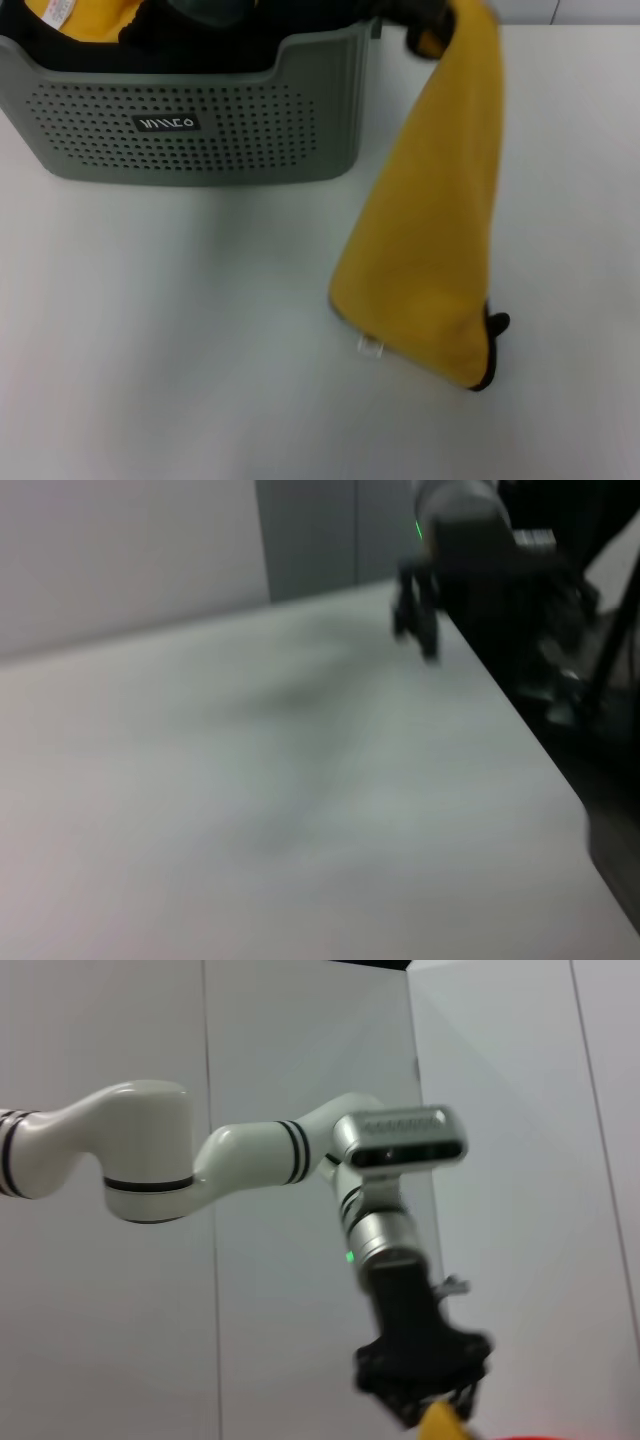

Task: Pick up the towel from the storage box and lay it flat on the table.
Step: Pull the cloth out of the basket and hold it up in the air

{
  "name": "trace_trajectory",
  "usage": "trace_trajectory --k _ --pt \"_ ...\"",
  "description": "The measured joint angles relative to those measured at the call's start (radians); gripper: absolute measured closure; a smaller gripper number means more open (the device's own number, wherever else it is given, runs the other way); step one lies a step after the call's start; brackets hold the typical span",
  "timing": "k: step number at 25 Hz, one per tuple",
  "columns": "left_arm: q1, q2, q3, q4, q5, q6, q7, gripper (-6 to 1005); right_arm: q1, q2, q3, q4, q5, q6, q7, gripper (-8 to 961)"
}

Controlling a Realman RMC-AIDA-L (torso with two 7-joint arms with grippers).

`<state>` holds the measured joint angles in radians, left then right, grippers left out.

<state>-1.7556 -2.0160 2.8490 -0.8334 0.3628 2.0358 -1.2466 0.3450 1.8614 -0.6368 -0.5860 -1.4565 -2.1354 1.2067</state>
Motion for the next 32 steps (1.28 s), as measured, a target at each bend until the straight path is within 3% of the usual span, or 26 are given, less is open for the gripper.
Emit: trace_trajectory --k 5,10,17,25,32 --pt "0.001 -0.034 -0.001 -0.003 0.123 0.003 0.011 975 0.045 -0.005 -0.017 0.007 -0.066 0.070 -0.001 186" --pt "-0.025 -0.058 -0.002 -0.006 0.142 0.008 0.021 976 0.100 -0.013 -0.022 0.040 -0.164 0.154 -0.011 186" --pt "-0.084 -0.061 -0.004 -0.044 0.133 0.013 0.047 978 0.218 -0.012 -0.080 0.069 -0.330 0.384 -0.025 186" --pt "-0.188 -0.069 -0.003 -0.035 0.180 0.012 0.078 977 0.312 -0.066 -0.252 0.058 -0.354 0.491 -0.030 187" --pt "-0.241 -0.074 -0.002 0.006 0.203 0.009 0.069 977 0.366 -0.080 -0.259 0.057 -0.426 0.508 -0.035 187"
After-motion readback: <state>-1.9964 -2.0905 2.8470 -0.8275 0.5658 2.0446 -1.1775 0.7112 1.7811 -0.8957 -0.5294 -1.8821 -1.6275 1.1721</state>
